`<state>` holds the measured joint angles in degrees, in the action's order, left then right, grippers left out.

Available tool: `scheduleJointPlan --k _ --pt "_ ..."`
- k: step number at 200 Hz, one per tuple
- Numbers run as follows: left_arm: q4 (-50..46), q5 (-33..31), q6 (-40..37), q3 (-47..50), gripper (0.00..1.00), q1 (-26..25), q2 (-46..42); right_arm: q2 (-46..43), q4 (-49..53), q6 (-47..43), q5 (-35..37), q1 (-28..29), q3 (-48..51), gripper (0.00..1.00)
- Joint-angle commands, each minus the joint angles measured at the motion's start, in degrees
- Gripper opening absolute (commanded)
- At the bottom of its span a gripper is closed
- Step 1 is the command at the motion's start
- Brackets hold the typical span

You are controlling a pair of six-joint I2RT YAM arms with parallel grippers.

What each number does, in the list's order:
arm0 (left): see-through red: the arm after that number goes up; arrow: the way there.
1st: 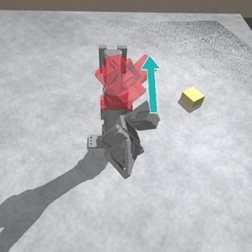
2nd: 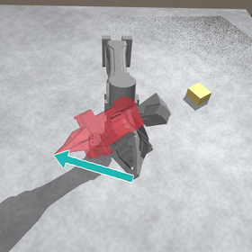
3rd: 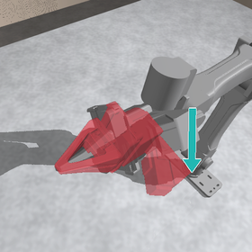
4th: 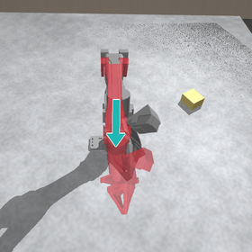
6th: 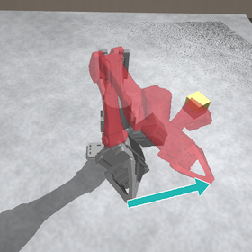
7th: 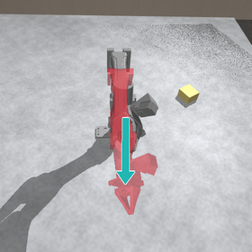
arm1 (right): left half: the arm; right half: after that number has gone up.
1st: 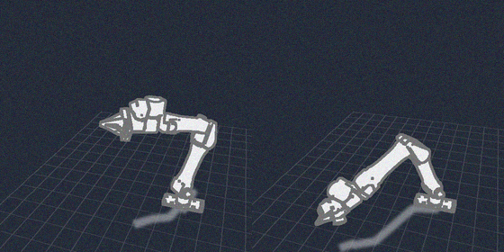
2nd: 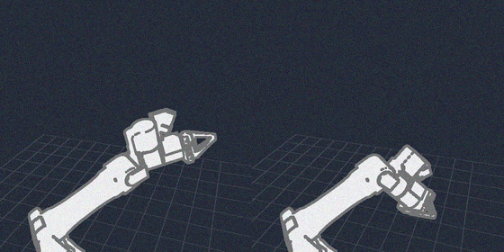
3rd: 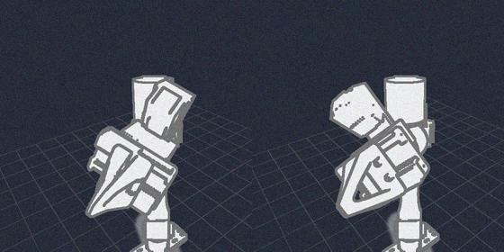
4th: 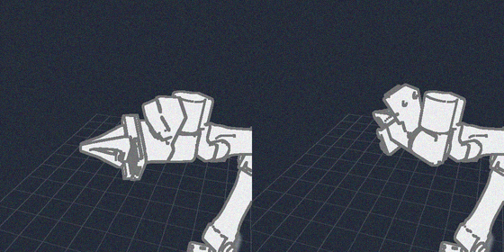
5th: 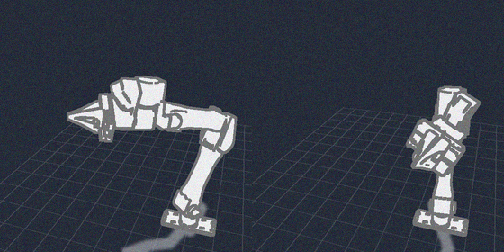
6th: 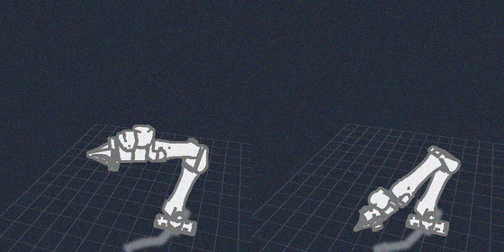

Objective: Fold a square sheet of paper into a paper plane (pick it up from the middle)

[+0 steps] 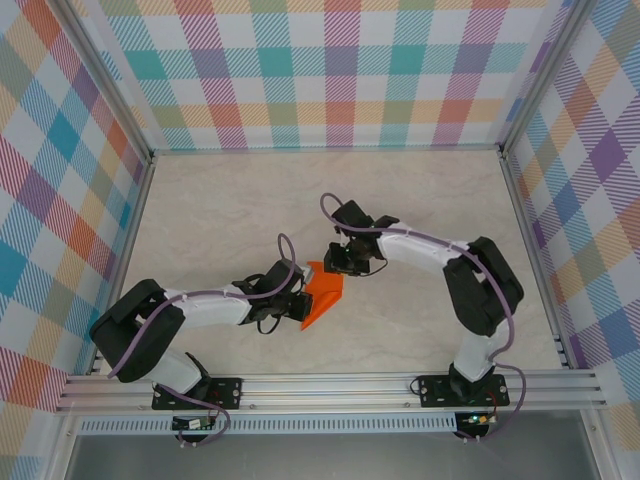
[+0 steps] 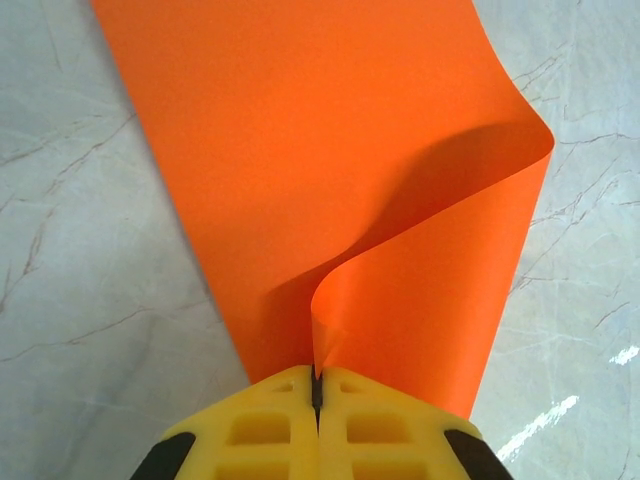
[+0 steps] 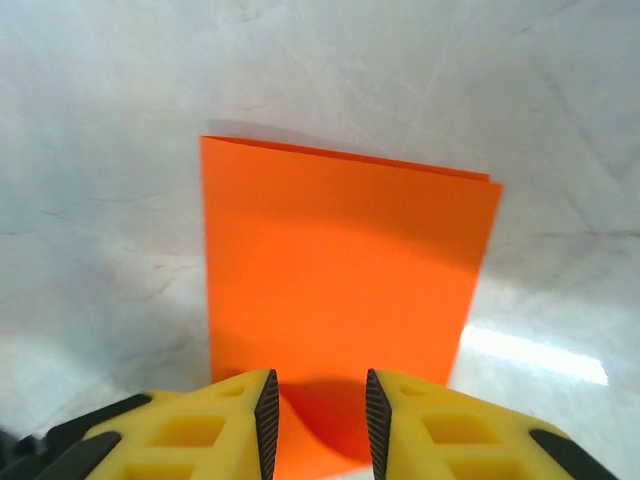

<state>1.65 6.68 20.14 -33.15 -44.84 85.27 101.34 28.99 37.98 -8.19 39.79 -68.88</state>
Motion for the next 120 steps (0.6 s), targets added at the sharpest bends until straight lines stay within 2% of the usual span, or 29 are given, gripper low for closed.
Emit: scheduleJointPlan --k 1,45,67,120 --pt "-1.6 0.6 2.4 2.6 0.04 0.7 1.3 -6.1 0.5 3.3 3.7 -0.5 4.5 0.30" --pt "0.2 1.3 3.8 2.9 0.04 1.0 1.7 -19.1 -17.4 15.0 -3.0 0.2 23.7 0.12" --pt "0.1 1.3 3.8 2.7 0.04 1.3 2.2 -22.2 -25.1 20.6 -2.9 3.2 30.1 0.00" --pt "-0.2 1.8 3.2 2.0 0.04 1.7 3.8 -16.7 -38.7 29.5 -1.3 12.9 33.1 0.00"
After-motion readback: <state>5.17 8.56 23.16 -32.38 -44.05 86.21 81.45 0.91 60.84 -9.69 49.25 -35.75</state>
